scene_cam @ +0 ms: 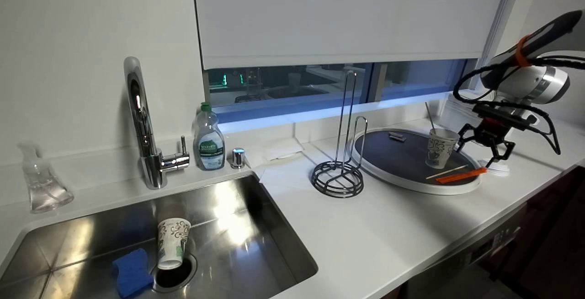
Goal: Put the straw inside the cup
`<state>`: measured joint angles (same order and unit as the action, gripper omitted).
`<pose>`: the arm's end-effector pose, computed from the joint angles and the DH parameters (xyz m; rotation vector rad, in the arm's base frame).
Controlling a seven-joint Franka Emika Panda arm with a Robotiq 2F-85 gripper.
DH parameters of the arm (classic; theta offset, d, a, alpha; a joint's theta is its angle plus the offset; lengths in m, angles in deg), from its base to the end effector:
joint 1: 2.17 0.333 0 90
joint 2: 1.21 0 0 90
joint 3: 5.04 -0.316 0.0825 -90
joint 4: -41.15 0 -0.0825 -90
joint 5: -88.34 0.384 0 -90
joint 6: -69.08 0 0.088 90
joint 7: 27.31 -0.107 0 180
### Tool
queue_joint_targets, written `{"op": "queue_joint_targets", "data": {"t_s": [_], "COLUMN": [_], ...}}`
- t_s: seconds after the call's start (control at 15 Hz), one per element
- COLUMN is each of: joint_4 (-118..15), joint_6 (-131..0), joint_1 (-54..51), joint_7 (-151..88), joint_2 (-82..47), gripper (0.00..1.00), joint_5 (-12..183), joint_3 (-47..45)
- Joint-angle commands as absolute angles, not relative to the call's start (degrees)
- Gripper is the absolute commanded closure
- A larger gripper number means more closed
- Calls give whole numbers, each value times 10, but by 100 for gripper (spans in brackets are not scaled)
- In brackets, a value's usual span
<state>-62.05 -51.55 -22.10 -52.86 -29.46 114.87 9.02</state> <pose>0.5438 -0.3285 0.2680 -2.2870 1.7245 0.2027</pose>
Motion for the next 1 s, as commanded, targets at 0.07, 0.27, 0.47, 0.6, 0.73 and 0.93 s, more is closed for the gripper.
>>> {"op": "queue_joint_targets", "data": {"t_s": [0.07, 0.27, 0.47, 0.6, 0.73, 0.93], "joint_4": [-602, -593, -587, -581, -579, -577], "joint_6": [-544, -551, -559, -563, -567, -568], "joint_1": [-220, -222, -222, -223, -223, -224], "joint_7": [-538, -531, -530, -530, -528, -526], "joint_2": [-321, -331, -339, -345, -349, -353], "gripper": [0, 0, 4, 23, 37, 61], "joint_5": [1167, 1174, 1176, 1176, 1175, 1173], "joint_3": [82, 75, 71, 68, 67, 67]}}
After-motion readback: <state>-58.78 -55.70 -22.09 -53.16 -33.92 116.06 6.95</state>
